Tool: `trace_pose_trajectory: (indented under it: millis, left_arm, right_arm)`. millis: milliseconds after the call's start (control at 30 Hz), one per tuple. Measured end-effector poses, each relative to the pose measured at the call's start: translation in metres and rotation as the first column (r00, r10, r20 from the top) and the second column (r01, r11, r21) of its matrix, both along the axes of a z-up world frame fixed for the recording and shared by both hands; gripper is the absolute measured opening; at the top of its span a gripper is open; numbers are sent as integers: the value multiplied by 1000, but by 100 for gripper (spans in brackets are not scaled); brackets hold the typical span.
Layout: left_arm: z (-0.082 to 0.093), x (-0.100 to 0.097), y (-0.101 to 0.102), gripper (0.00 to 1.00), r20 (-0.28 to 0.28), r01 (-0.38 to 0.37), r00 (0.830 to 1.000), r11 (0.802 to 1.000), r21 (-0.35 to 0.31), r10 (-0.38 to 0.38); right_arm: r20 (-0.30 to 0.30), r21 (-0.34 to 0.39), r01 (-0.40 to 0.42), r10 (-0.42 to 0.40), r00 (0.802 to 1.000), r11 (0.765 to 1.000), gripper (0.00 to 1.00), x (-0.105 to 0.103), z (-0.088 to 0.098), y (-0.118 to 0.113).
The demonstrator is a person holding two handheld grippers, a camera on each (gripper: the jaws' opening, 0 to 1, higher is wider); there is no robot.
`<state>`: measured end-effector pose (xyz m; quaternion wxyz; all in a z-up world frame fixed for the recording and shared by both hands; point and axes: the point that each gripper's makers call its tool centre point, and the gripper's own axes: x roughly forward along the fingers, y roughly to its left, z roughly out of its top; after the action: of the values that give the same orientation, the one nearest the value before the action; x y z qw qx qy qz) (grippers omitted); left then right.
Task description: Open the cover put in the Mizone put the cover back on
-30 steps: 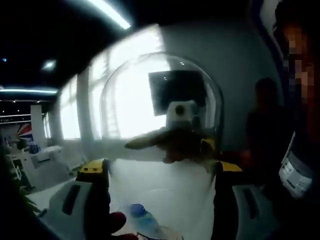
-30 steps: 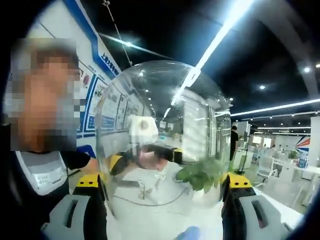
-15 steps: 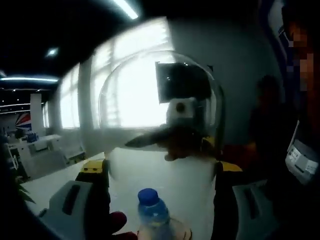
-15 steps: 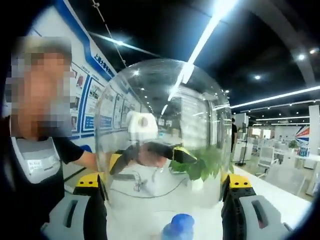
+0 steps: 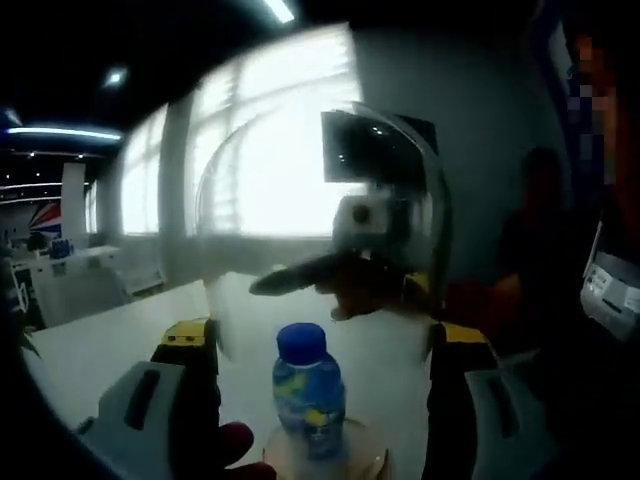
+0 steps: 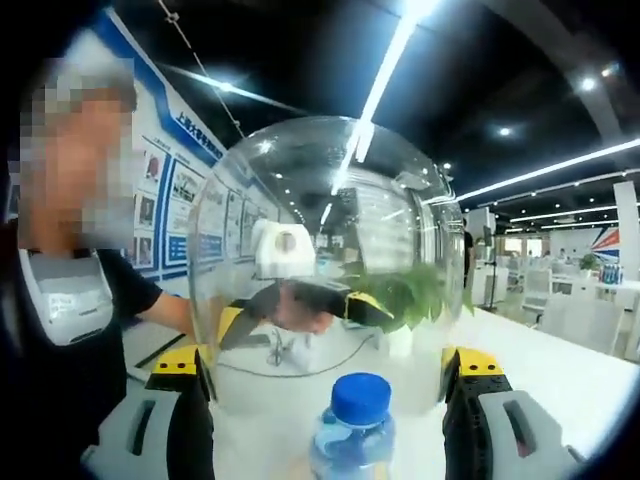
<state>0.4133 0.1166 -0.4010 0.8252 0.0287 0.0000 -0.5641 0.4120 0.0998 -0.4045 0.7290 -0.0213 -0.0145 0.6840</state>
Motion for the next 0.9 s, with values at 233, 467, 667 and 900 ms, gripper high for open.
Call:
trace_pose_trajectory:
  millis: [233,467,667,900]
  left_arm:
    - [-29,3,1,70,-22,0,1000,1000,17,0]
    - [-59,7,2,70,-73,-7,997,999,34,9]
    - [-81,10,4,71,-93,-15,995,998,64,21]
    - [-96,14,7,71,-75,-22,997,997,79,28]
  right_arm:
    - [-8,-29,5,-5,1000,1000,90,5,-29,2]
    - [-46,-38,1,-3,999,999,90,9,-58,4]
    - [-60,-45,-5,2,998,999,90,13,-79,6]
    - [-45,-83,-2,-2,999,997,90,14,-96,11]
